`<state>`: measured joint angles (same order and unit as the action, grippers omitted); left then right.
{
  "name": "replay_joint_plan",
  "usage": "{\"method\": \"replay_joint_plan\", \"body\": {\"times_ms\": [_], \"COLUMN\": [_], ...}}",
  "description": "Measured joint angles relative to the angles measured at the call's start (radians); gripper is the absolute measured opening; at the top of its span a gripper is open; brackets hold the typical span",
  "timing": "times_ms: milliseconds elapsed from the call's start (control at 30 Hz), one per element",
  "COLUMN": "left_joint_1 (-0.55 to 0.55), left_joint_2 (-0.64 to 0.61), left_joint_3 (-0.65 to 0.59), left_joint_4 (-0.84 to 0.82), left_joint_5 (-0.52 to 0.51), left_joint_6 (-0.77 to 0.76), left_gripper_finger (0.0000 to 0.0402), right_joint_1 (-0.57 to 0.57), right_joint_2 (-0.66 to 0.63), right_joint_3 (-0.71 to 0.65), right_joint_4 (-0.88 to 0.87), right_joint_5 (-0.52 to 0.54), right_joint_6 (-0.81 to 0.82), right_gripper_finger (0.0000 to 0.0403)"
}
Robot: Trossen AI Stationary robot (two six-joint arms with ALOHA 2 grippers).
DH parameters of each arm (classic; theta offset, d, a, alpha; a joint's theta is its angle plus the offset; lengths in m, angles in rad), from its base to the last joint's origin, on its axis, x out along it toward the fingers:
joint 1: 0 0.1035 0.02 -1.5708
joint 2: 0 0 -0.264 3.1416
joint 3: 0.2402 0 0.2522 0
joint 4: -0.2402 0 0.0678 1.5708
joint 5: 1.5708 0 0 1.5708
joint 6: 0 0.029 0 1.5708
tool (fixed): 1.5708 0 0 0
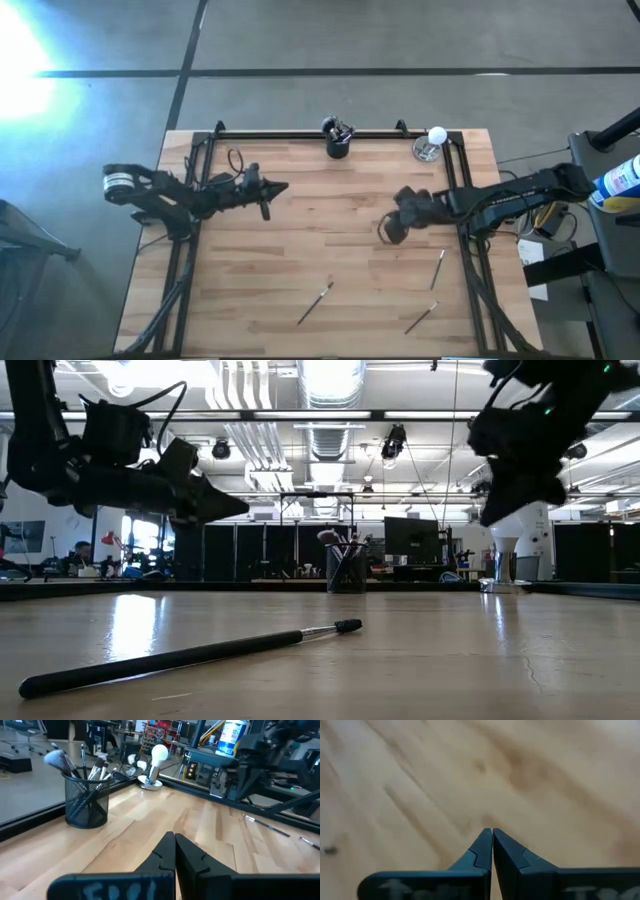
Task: Put items in baskets/containers
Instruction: Put the black eyeshadow brush into the black pen holder
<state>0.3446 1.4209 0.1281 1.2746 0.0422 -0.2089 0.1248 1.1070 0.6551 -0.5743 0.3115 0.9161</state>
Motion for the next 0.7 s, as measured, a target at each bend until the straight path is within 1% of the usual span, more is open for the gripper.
{"method": "replay_joint_plan", "body": {"times_ms": [100, 200, 267, 633, 700], "left_joint_1": [-0.008, -0.019, -0.028, -0.078, -0.08], "left_joint_2": [0.001, 0.001, 0.001, 0.001, 0.001], "left_joint_3": [0.0, -0.002, -0.002, -0.004, -0.004], "left_joint_4": [-0.007, -0.02, -0.025, -0.038, -0.037], "left_joint_5": [0.0, 0.0, 0.0, 0.001, 0.001], "left_joint_6": [0.003, 0.022, 0.024, 0.019, 0.019], "left_gripper_finger": [0.0, 0.0, 0.0, 0.0, 0.0], "right_joint_1": [0.102, 0.204, 0.27, 0.583, 0.627], "right_joint_2": [0.047, 0.091, 0.115, 0.197, 0.221], "right_joint_3": [0.087, 0.127, 0.135, 0.149, 0.161], "right_joint_4": [-0.187, -0.269, -0.267, -0.26, -0.26], "right_joint_5": [-0.015, -0.09, -0.132, -0.204, -0.239], "right_joint_6": [0.197, 0.391, 0.522, 1.261, 1.362], "right_gripper_finger": [0.0011, 0.0011, 0.0011, 0.0011, 0.0011]}}
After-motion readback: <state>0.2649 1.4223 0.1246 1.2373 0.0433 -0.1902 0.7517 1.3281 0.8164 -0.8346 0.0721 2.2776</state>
